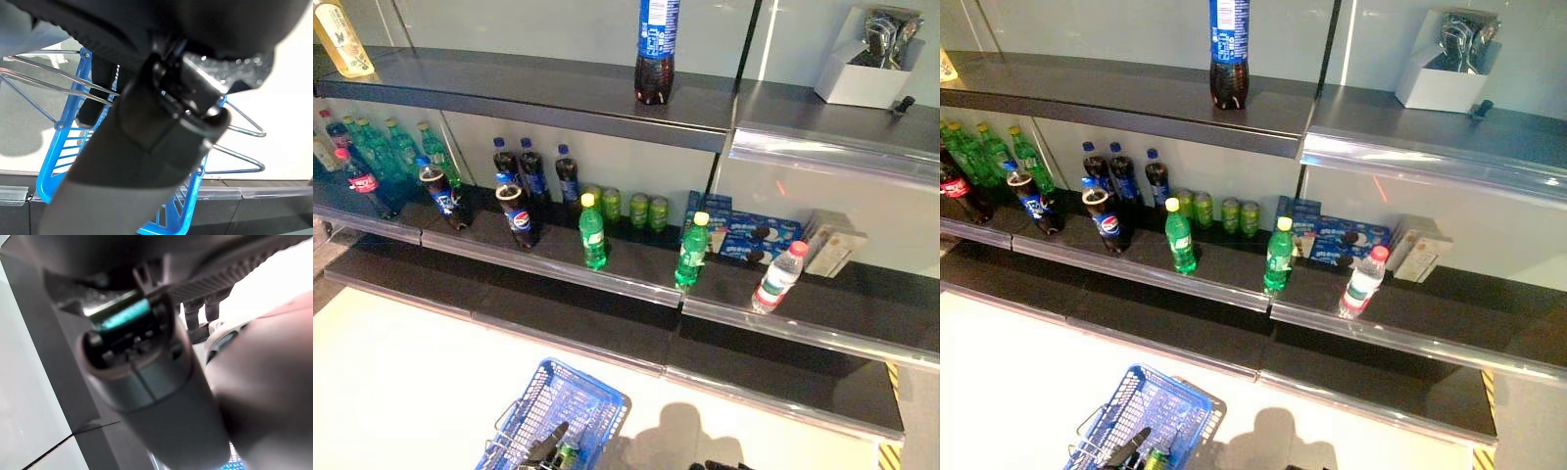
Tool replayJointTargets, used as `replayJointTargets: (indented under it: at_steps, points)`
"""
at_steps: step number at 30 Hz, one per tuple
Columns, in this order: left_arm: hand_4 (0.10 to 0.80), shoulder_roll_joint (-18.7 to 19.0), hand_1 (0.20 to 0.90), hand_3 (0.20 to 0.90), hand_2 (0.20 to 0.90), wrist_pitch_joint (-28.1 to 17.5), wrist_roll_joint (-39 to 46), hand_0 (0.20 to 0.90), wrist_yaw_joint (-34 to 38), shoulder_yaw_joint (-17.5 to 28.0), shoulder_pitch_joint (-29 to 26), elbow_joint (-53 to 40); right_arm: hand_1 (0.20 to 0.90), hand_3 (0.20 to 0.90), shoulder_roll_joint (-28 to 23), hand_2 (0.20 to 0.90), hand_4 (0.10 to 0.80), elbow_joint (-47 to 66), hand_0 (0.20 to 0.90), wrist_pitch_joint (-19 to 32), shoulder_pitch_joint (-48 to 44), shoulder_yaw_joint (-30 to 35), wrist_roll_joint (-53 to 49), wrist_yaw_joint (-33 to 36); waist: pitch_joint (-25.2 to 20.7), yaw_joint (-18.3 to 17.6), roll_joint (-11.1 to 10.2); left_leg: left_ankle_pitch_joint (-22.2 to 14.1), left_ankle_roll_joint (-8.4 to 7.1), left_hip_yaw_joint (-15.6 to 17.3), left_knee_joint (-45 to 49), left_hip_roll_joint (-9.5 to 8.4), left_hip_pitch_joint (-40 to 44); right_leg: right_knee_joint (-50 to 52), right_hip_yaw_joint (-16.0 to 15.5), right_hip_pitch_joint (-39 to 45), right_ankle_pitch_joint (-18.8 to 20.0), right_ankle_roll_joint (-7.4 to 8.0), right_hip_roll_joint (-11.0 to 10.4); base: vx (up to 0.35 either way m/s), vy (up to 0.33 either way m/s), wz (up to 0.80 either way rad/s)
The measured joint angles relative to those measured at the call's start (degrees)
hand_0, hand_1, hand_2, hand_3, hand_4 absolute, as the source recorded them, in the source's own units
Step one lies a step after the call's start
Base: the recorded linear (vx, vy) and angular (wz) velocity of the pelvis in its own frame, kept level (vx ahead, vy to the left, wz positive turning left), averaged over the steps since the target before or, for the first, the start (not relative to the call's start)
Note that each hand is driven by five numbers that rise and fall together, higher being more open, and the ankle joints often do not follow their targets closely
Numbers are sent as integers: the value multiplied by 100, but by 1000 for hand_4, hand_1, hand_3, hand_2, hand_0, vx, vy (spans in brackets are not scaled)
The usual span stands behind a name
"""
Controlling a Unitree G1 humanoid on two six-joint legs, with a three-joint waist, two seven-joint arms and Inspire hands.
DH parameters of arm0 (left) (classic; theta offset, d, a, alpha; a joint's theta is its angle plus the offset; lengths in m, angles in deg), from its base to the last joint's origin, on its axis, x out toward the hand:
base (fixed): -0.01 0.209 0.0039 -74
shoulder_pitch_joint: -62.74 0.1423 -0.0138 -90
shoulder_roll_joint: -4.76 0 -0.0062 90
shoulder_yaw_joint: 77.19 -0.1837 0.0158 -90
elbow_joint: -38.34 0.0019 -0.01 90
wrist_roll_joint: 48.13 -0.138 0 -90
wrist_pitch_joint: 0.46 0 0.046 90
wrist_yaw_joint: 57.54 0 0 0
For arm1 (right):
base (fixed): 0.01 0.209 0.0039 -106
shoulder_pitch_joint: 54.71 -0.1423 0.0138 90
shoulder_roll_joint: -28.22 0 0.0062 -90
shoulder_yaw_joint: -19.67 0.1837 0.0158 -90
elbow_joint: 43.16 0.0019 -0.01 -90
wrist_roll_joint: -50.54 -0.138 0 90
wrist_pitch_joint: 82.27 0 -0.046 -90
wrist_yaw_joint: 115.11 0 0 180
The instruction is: Pick up the drink and place into the basket.
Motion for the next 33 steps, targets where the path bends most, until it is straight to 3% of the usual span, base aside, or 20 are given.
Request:
replayJointTargets:
  at_steps: [19,27,30,33]
  points:
    - [100,11,300,200,300,16,0,300,-74,0,106,-36,900,900,1,900,800,68,900,85,-1,-36,459,158,9,4,18,41,-18,-3,-157,3,108,-153,-9,103,34,11,44,0,0,0]
    - [100,10,300,200,300,32,-20,300,-46,1,117,-88,900,900,-42,900,800,408,900,422,13,-579,1216,661,10,12,14,46,-21,-33,-190,13,119,-153,-58,128,39,20,49,-4,-20,2]
    - [100,10,300,200,300,124,-51,300,131,-2,199,-519,900,900,-296,900,800,1822,900,267,293,-1198,1453,929,110,2,-17,59,-25,-86,-169,23,114,-154,-131,168,38,20,50,-24,-53,9]
    - [100,9,300,200,300,264,-54,300,304,2,339,-964,900,900,-525,900,800,3295,900,19,409,-1322,1584,1176,222,9,-34,95,-36,-103,-196,35,111,-154,-147,175,43,13,60,-15,-66,6]
